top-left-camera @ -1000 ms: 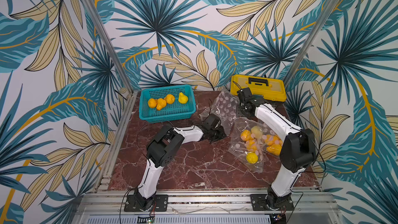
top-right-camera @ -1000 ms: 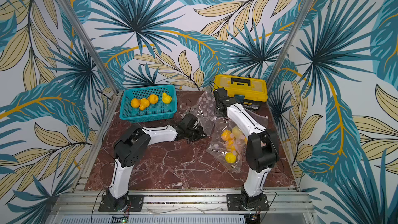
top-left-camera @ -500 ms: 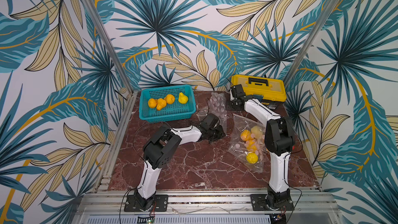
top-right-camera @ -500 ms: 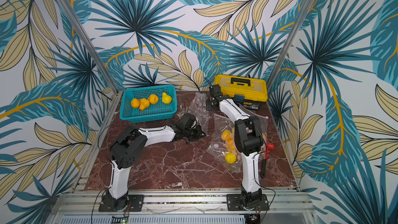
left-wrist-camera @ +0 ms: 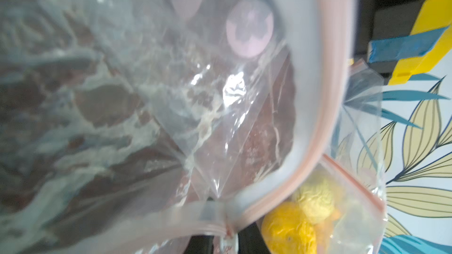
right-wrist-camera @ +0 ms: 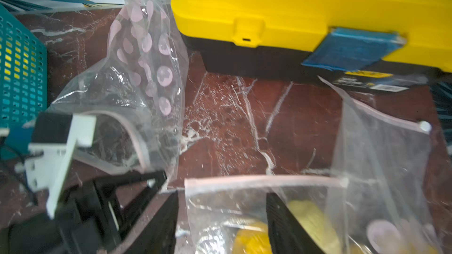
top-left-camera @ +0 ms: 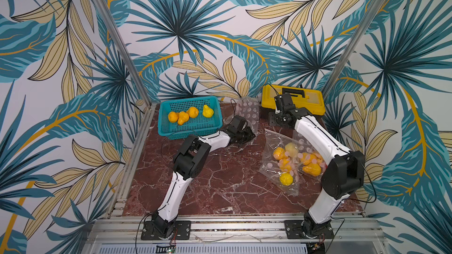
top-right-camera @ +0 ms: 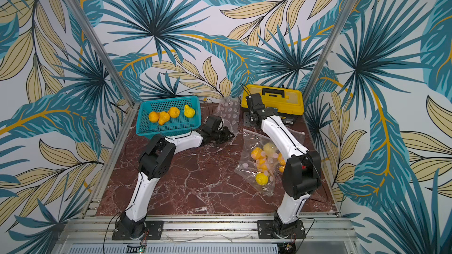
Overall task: Open the zip-top bag and take out the pear
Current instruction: Place the zipper food storage bag at the center of the board, then pick up the zipper food storage bag at the center of the board.
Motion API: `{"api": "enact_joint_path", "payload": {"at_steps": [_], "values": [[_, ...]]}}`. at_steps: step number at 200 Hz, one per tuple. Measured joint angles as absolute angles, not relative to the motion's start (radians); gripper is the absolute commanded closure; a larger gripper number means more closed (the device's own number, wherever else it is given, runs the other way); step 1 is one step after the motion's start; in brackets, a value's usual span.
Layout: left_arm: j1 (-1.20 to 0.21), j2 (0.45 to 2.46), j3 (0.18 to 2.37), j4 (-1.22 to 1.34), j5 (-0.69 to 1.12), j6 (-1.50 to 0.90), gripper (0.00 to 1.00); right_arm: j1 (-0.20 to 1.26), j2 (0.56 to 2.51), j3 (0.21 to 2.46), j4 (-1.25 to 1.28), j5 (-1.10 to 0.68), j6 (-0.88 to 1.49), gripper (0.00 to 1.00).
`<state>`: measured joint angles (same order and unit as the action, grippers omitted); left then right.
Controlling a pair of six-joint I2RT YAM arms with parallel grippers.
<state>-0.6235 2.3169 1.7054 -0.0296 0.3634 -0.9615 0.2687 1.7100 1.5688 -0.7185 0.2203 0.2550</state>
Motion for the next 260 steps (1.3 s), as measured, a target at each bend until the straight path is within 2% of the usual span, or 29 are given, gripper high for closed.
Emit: {"api": "enact_joint_path", "payload": {"at_steps": [18, 32, 54, 76, 104, 139, 151, 159, 184, 202, 225, 260], "values": [[-0.622, 2.325, 1.743, -0.04, 0.373, -0.928, 0.41, 0.269, 1.671, 1.522, -0.773, 0.195, 0.265, 0.3], [-0.622, 2.32, 1.748, -0.041, 0.382, -0.91, 0.34, 0.268, 1.676, 1.489, -0.798, 0.148, 0.276, 0.22], [-0.621, 2.287, 1.712, -0.047, 0.384, -0.89, 0.25, 0.271, 1.71, 1.462, -0.822, 0.11, 0.286, 0.19], [-0.621, 2.196, 1.621, -0.059, 0.381, -0.879, 0.19, 0.277, 1.756, 1.463, -0.815, 0.115, 0.288, 0.16], [-0.621, 2.046, 1.501, -0.062, 0.381, -0.867, 0.17, 0.29, 1.84, 1.511, -0.806, 0.163, 0.287, 0.14], [-0.621, 1.909, 1.374, -0.056, 0.38, -0.857, 0.17, 0.328, 1.954, 1.59, -0.797, 0.32, 0.27, 0.15], [-0.621, 1.873, 1.33, -0.057, 0.377, -0.852, 0.16, 0.344, 1.985, 1.607, -0.79, 0.381, 0.261, 0.21], [-0.621, 1.852, 1.304, -0.058, 0.374, -0.85, 0.16, 0.353, 2.001, 1.613, -0.786, 0.425, 0.252, 0.29], [-0.621, 1.797, 1.25, -0.076, 0.357, -0.837, 0.16, 0.372, 2.019, 1.613, -0.772, 0.505, 0.242, 0.65], [-0.62, 1.755, 1.225, -0.093, 0.34, -0.822, 0.16, 0.379, 2.008, 1.608, -0.747, 0.524, 0.229, 0.82], [-0.617, 1.703, 1.201, -0.107, 0.32, -0.802, 0.16, 0.391, 1.982, 1.594, -0.73, 0.506, 0.221, 0.93], [-0.607, 1.645, 1.2, -0.162, 0.292, -0.722, 0.19, 0.42, 1.869, 1.562, -0.729, 0.355, 0.22, 0.98]]}}
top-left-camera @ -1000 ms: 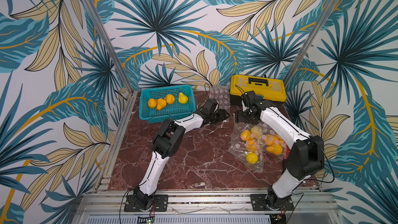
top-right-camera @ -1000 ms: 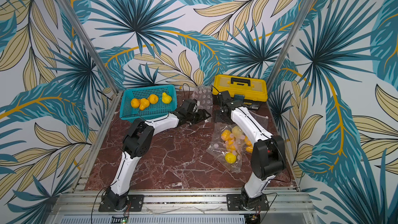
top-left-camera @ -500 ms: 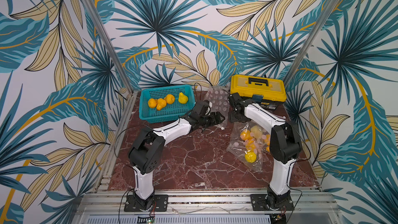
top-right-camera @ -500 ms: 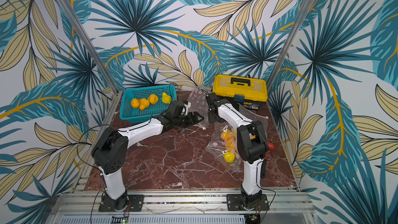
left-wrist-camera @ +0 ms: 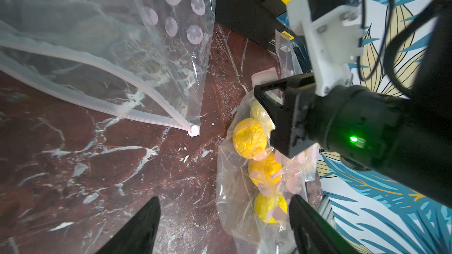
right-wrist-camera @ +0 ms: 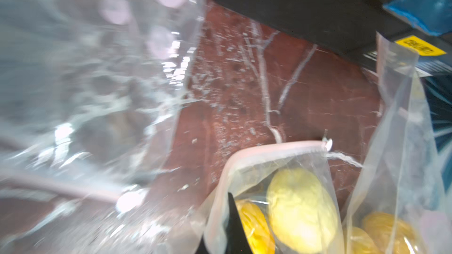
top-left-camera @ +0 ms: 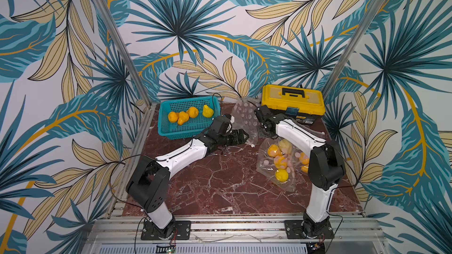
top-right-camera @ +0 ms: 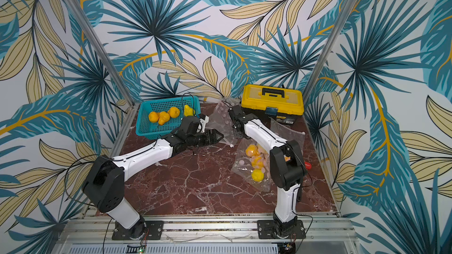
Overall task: Open the zip-top bag and take out the pear
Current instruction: Pick up the zipper food storage bag at the center of the board.
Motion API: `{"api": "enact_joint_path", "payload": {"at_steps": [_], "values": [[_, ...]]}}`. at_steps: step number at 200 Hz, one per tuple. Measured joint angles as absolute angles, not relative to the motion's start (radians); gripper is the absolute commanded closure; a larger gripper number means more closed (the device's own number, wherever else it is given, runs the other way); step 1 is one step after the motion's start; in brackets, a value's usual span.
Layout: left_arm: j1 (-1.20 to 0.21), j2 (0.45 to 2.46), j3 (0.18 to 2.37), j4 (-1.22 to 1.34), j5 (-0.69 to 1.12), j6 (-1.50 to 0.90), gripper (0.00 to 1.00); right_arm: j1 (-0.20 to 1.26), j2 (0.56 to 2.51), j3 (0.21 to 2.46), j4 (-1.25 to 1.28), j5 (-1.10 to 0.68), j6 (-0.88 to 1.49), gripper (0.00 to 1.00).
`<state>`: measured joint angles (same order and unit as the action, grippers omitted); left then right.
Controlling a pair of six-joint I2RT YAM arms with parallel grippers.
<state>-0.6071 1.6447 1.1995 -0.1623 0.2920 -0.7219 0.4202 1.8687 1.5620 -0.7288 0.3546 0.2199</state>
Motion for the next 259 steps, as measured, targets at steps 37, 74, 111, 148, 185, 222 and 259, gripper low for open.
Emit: {"api": "enact_joint_path", "payload": {"at_steps": [37, 74, 111, 148, 185, 222, 259], "values": [[-0.573, 1.551, 1.2, -0.233, 0.276, -0.61, 0.25, 0.432, 1.636, 1.52, -0.721, 0.169, 0.223, 1.0], [-0.535, 1.412, 1.202, -0.306, 0.241, -0.445, 0.3, 0.43, 1.427, 1.451, -0.703, -0.06, 0.133, 1.0], [-0.513, 1.306, 1.248, -0.402, 0.265, -0.199, 0.34, 0.43, 1.279, 1.322, -0.625, -0.358, -0.048, 1.0], [-0.511, 1.243, 1.274, -0.509, 0.437, 0.089, 0.3, 0.43, 1.226, 1.267, -0.565, -0.618, -0.229, 1.0], [-0.51, 1.196, 1.227, -0.598, 0.583, 0.339, 0.19, 0.43, 1.226, 1.296, -0.585, -0.799, -0.392, 1.0], [-0.51, 1.176, 1.19, -0.675, 0.67, 0.508, 0.26, 0.43, 1.224, 1.321, -0.621, -0.901, -0.508, 1.0], [-0.509, 1.189, 1.165, -0.709, 0.642, 0.601, 0.55, 0.43, 1.197, 1.321, -0.669, -0.945, -0.593, 1.0]]}}
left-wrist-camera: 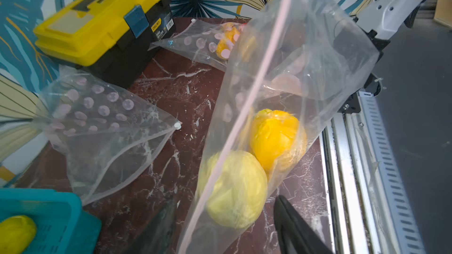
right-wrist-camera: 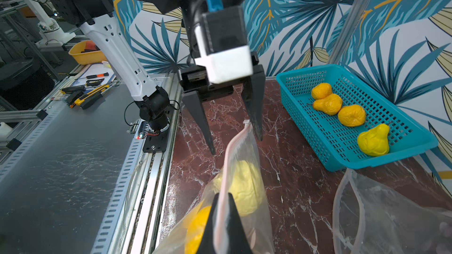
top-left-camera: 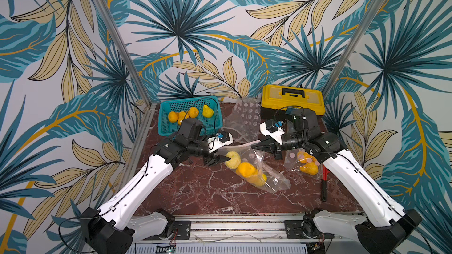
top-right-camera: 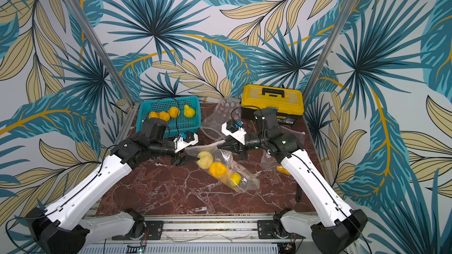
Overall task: Open the zip-top bag and take out the pear
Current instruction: Pick up the zipper food storage bag at the center of the board.
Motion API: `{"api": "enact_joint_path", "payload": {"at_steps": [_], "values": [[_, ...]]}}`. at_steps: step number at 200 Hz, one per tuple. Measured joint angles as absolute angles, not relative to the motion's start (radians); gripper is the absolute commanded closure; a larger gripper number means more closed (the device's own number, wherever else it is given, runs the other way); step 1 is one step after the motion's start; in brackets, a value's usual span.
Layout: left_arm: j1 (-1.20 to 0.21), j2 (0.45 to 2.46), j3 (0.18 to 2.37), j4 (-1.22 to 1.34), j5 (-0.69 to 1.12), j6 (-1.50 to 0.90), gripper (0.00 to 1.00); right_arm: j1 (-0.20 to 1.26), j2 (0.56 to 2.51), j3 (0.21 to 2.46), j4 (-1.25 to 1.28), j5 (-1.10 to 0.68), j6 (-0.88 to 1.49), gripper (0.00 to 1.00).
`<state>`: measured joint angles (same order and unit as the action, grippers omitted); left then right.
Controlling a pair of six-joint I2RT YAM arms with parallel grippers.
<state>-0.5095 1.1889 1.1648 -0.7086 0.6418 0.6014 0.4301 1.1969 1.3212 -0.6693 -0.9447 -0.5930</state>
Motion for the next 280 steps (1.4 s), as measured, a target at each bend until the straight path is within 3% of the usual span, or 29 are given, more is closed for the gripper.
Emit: {"api": "enact_joint_path", "payload": {"at_steps": [16, 35, 59, 72, 84, 101, 120, 168, 203, 280], "values": [[-0.506, 1.203, 1.164, -0.73, 0.625, 0.626, 0.71, 0.43, 1.175, 1.321, -0.684, -0.944, -0.611, 1.0], [-0.503, 1.209, 1.164, -0.752, 0.611, 0.656, 1.0, 0.43, 1.15, 1.321, -0.686, -0.935, -0.617, 1.0], [-0.503, 1.208, 1.165, -0.762, 0.582, 0.666, 1.0, 0.43, 1.125, 1.31, -0.682, -0.89, -0.617, 1.0], [-0.503, 1.203, 1.169, -0.772, 0.559, 0.666, 1.0, 0.43, 1.115, 1.289, -0.669, -0.844, -0.596, 0.68], [-0.502, 1.2, 1.188, -0.81, 0.527, 0.666, 1.0, 0.43, 1.107, 1.271, -0.642, -0.786, -0.564, 0.49], [-0.5, 1.198, 1.246, -0.867, 0.497, 0.666, 1.0, 0.428, 1.097, 1.259, -0.608, -0.695, -0.512, 0.36], [-0.498, 1.189, 1.341, -0.914, 0.478, 0.665, 1.0, 0.426, 1.08, 1.259, -0.57, -0.636, -0.459, 0.28], [-0.544, 1.18, 1.519, -0.998, 0.426, 0.664, 1.0, 0.444, 1.074, 1.274, -0.486, -0.652, -0.363, 0.26], [-0.627, 1.264, 1.528, -1.076, 0.336, 0.662, 1.0, 0.52, 1.138, 1.309, -0.469, -0.648, -0.35, 0.26], [-0.639, 1.331, 1.533, -1.115, 0.263, 0.608, 1.0, 0.623, 1.251, 1.315, -0.537, -0.615, -0.323, 0.29]]}}
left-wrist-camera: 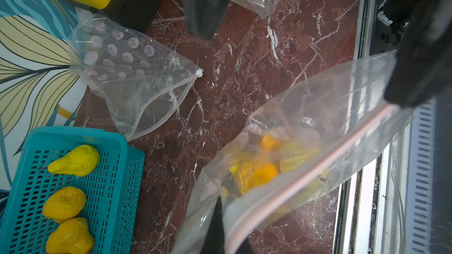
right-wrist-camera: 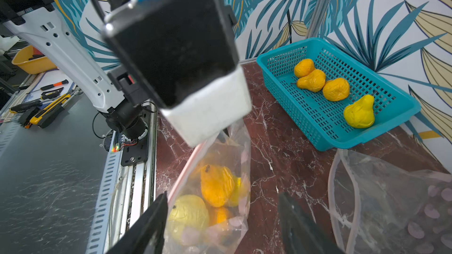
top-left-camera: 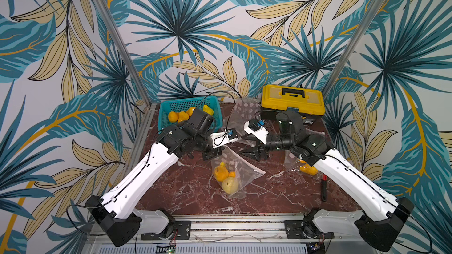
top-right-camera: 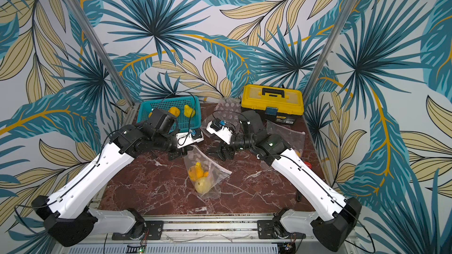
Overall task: Open the zip-top bag and take out the pear
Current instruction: Pick up the zipper food storage bag at the center of the board.
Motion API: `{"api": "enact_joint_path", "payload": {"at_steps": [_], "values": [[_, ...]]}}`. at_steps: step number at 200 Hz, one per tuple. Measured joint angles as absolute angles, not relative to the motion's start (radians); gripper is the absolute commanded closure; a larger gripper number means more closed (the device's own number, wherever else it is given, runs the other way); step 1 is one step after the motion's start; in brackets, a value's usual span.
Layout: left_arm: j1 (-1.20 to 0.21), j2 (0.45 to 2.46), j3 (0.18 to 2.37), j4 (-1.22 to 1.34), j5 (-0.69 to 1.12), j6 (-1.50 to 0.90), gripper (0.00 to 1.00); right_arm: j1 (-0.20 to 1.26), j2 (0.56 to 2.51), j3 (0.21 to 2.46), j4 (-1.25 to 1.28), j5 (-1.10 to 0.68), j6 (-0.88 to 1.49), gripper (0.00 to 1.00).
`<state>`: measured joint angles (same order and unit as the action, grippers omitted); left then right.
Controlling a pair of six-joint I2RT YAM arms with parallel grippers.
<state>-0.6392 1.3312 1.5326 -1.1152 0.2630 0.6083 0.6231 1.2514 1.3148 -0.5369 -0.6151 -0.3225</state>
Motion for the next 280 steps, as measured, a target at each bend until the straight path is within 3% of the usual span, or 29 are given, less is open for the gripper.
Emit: {"api": "enact_joint_path", "payload": {"at_steps": [49, 88, 110, 144, 153, 173, 192, 238, 280], "values": [[-0.64, 1.363, 1.547, -1.124, 0.231, 0.566, 1.0, 0.651, 1.221, 1.285, -0.513, -0.612, -0.215, 0.32], [-0.64, 1.374, 1.577, -1.13, 0.228, 0.541, 1.0, 0.705, 1.226, 1.285, -0.495, -0.552, -0.173, 0.4], [-0.64, 1.374, 1.578, -1.134, 0.247, 0.534, 1.0, 0.728, 1.256, 1.287, -0.511, -0.48, -0.179, 0.57], [-0.633, 1.373, 1.577, -1.163, 0.259, 0.53, 1.0, 0.734, 1.274, 1.306, -0.522, -0.385, -0.208, 1.0], [-0.626, 1.371, 1.577, -1.163, 0.275, 0.53, 0.94, 0.735, 1.269, 1.307, -0.524, -0.363, -0.222, 1.0], [-0.599, 1.362, 1.577, -1.157, 0.32, 0.524, 0.55, 0.739, 1.255, 1.306, -0.537, -0.336, -0.243, 1.0], [-0.543, 1.332, 1.571, -1.15, 0.368, 0.509, 0.43, 0.739, 1.239, 1.305, -0.558, -0.324, -0.271, 1.0], [-0.425, 1.204, 1.433, -1.079, 0.52, 0.526, 0.43, 0.727, 1.208, 1.299, -0.574, -0.361, -0.329, 1.0], [-0.307, 1.077, 1.224, -0.938, 0.715, 0.554, 0.65, 0.683, 1.177, 1.27, -0.573, -0.444, -0.341, 1.0]]}}
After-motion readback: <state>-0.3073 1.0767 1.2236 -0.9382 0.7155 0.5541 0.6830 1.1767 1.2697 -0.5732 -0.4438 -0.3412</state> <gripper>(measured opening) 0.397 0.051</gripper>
